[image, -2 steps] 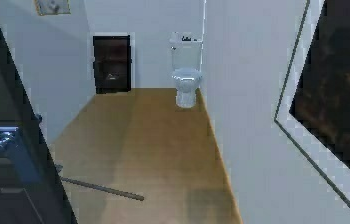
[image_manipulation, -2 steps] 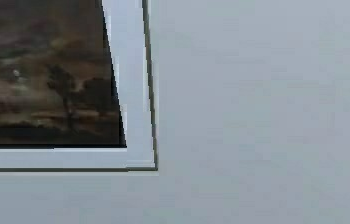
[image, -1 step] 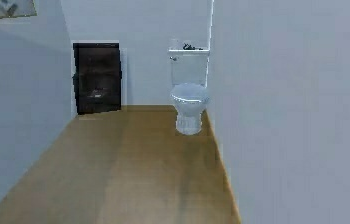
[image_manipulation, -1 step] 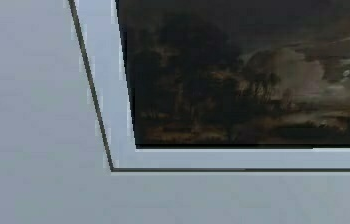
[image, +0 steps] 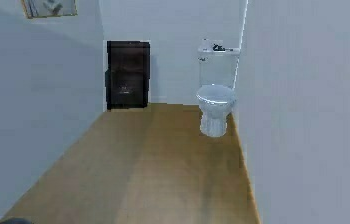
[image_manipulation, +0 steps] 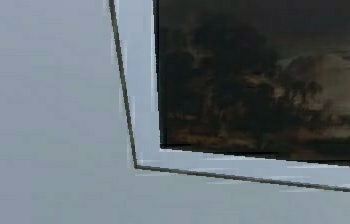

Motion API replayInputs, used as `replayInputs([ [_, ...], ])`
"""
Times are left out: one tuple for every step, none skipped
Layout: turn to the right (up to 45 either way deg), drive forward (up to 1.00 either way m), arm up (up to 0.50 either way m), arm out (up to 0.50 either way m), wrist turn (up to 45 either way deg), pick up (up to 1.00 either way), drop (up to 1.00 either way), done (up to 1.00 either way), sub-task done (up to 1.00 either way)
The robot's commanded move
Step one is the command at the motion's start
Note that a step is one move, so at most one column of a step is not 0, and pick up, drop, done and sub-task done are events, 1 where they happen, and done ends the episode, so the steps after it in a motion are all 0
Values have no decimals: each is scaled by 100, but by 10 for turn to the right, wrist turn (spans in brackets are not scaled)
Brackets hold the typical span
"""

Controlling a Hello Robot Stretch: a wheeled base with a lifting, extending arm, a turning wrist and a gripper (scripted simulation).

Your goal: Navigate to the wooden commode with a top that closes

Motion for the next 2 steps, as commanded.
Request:
replayInputs([
  [0, 100, 0, 0, 0, 0, 0, 0, 0],
  [-60, 0, 0, 0, 0, 0, 0, 0, 0],
])
